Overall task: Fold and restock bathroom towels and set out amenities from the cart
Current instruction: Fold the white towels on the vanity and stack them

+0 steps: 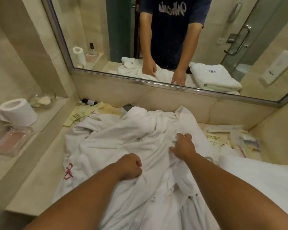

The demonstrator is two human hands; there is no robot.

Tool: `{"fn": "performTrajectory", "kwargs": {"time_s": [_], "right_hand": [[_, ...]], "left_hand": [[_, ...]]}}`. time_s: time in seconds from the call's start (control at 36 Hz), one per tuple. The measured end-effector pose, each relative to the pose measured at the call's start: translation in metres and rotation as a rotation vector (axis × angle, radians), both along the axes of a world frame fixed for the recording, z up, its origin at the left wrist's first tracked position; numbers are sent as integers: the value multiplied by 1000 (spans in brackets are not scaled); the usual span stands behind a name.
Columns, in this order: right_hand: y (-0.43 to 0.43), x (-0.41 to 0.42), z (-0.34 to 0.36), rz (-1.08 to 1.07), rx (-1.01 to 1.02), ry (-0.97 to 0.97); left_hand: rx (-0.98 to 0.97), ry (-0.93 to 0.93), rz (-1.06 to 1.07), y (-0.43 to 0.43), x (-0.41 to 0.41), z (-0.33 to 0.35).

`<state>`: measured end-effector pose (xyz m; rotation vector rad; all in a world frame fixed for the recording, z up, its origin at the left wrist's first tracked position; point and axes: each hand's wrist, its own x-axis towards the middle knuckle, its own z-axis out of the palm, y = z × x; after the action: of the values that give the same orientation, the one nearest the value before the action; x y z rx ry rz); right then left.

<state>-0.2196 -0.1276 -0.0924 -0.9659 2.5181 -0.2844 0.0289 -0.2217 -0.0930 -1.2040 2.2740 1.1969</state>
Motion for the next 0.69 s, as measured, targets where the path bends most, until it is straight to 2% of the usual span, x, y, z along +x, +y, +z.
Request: {"fn": "performTrajectory", "kwargs": {"time_s": [0.06,0.17,0.36,0.5,0.56,0.64,0.69], "right_hand": [[-7,1,-1,-1,19,73],[-7,4,11,-101,-52,126],[12,11,55,-362,-407,134],[30,17,98,-579,-739,-191],[40,23,120,-643,-809,-332],[68,33,146,-615,-823,-604],[83,40,161,-516,-847,-767]], "left_hand": [[86,34,-1,-2,-2,9],[1,84,-34,-6,4,24],[-68,113,-36,0,14,48],[-59,8,-56,28,16,68],[-64,-42,-104,46,15,77],[-71,-77,-126,80,12,87],[-73,-26,-62,95,10,87]]}}
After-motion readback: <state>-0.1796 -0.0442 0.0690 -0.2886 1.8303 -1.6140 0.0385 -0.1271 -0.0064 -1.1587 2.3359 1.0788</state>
